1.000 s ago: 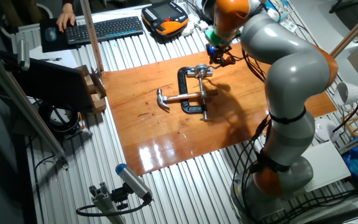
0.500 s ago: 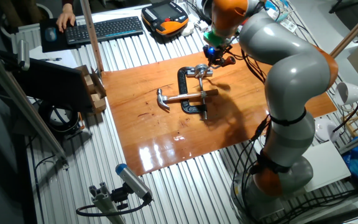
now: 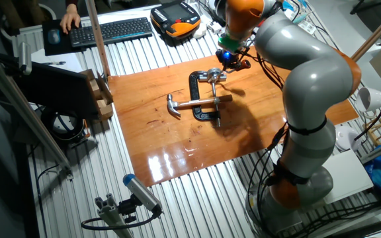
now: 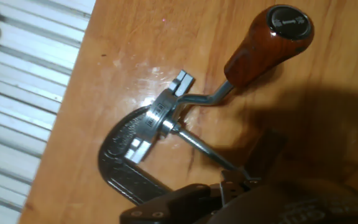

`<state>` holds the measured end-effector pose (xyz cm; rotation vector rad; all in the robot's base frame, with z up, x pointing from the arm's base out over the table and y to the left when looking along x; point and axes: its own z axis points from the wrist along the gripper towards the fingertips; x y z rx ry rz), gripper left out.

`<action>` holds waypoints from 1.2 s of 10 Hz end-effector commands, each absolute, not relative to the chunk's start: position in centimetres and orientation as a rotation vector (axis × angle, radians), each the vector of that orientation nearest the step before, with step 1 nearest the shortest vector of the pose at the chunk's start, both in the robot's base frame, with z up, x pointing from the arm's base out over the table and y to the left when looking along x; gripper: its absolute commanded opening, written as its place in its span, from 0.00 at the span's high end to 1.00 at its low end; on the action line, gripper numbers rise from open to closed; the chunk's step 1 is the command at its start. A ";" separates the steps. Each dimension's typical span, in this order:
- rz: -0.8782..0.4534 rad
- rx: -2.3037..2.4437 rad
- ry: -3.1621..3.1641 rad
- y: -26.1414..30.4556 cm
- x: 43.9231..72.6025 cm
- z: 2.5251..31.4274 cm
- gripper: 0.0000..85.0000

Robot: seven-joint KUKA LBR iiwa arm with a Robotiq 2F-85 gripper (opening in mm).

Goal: Pull up the lever

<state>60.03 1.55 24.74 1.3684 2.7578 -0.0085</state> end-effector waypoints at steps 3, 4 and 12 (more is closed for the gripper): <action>0.028 -0.072 3.052 0.3 60.2 24.1 1.00; -0.003 -0.120 3.042 0.1 60.2 23.8 1.00; -0.018 -0.391 3.048 0.5 60.1 23.5 1.00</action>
